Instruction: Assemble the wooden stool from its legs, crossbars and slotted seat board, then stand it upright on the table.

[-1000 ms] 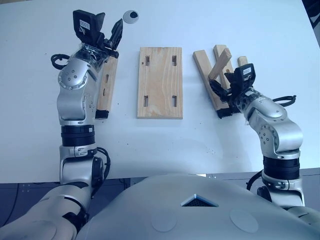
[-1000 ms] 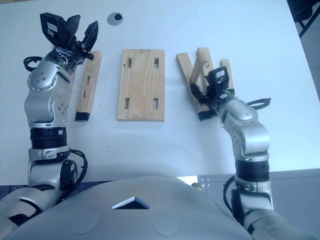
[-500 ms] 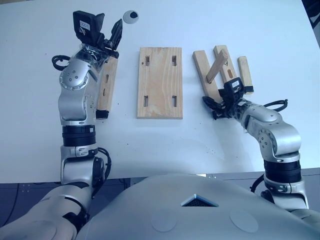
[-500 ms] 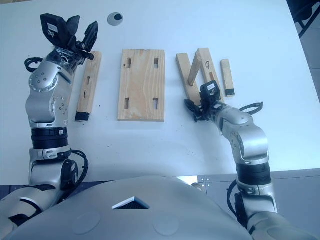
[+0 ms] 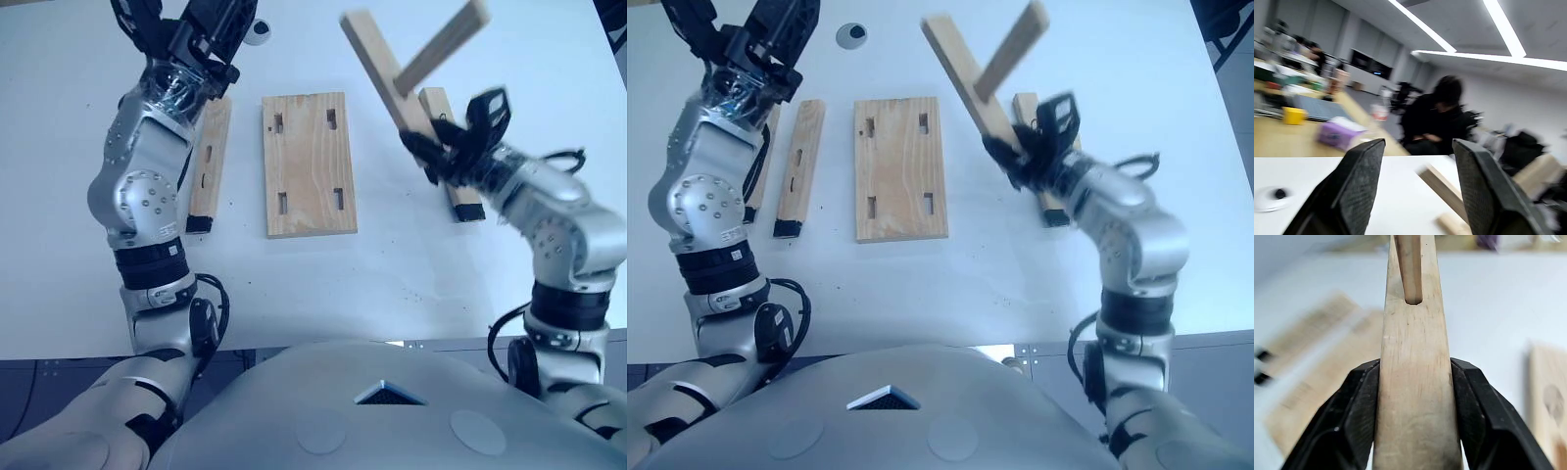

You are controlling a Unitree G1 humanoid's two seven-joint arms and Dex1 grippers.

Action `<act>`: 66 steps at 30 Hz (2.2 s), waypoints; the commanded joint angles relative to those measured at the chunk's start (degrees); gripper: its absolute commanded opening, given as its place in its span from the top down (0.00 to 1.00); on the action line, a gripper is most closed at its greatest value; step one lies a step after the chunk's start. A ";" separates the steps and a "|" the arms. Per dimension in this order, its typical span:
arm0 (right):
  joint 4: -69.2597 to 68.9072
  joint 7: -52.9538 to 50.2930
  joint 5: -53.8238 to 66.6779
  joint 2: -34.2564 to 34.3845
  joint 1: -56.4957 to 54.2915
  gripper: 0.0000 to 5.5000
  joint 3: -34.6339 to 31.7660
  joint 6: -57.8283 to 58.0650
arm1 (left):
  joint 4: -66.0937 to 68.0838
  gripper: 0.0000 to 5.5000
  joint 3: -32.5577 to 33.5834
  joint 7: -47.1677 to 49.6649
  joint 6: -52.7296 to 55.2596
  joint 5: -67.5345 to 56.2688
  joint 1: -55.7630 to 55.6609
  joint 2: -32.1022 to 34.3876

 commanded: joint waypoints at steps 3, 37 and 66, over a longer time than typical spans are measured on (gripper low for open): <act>4.40 8.79 24.37 -0.09 -14.96 0.63 -8.41 10.18 | -4.49 0.54 2.58 -3.45 9.34 -21.66 -3.13 -0.04; 5.70 17.36 0.71 -12.30 -1.06 0.28 16.19 -9.15 | 9.07 0.63 6.10 -17.36 7.20 -17.85 -2.40 21.25; 8.78 20.08 -9.28 -13.01 -0.31 0.28 19.25 -14.20 | 9.88 0.63 0.01 -29.21 4.96 -2.92 7.72 24.72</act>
